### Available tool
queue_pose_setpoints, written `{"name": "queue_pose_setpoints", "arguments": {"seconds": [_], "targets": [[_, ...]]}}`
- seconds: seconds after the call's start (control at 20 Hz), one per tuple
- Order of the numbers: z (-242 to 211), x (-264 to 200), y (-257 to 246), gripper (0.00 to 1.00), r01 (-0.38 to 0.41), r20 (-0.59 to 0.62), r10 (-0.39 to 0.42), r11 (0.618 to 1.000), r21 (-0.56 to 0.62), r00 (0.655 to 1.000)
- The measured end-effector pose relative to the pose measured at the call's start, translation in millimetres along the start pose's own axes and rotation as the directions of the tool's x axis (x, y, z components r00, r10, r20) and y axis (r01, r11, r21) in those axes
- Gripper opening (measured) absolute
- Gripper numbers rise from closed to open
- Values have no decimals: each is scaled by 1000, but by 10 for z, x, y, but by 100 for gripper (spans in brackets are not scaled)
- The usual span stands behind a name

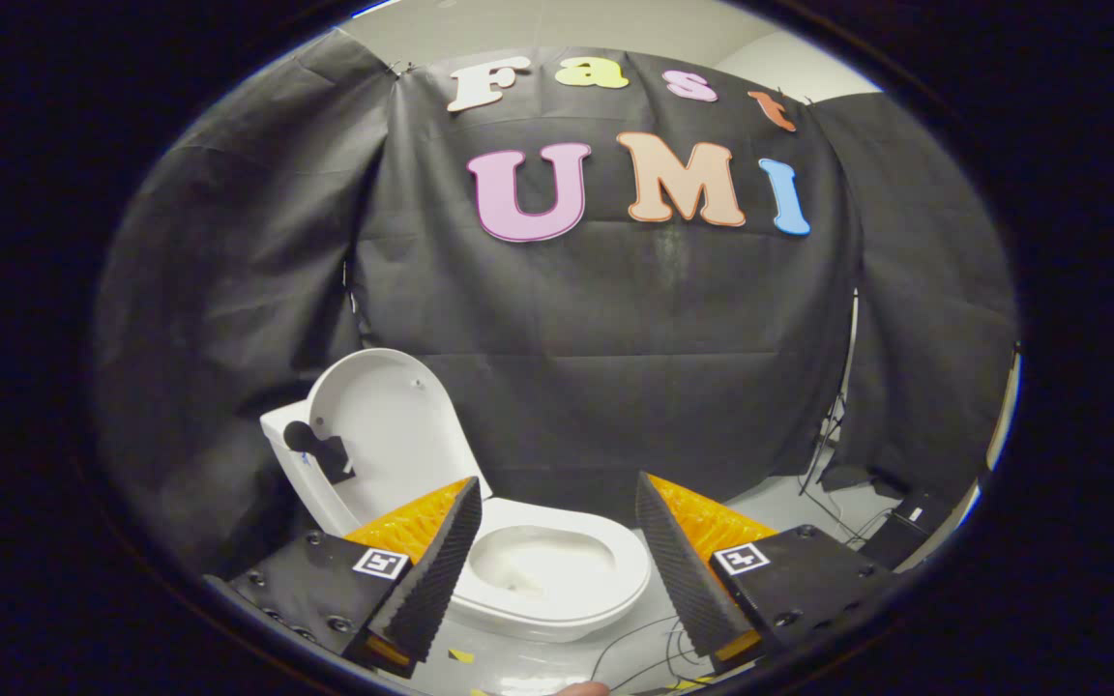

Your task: Open the toilet lid.

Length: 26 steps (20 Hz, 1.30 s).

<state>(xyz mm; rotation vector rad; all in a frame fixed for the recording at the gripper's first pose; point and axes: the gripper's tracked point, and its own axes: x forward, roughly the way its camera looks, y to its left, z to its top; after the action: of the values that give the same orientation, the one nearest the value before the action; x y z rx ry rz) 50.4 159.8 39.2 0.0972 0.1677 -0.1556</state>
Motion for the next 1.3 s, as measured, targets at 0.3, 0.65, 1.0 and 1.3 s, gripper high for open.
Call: {"name": "queue_pose_setpoints", "arguments": {"seconds": [0.3, 0.65, 1.0, 1.3], "targets": [[-142, 16, -186, 99, 21, 38, -23, 999, 32, 999], [-124, 167, -53, 99, -47, 136, 39, 997, 60, 990], [-223, 155, -377, 98, -17, 158, -9, 987, 162, 987], [-356, 131, -434, 98, 7, 113, -18, 995, 96, 993]]}}
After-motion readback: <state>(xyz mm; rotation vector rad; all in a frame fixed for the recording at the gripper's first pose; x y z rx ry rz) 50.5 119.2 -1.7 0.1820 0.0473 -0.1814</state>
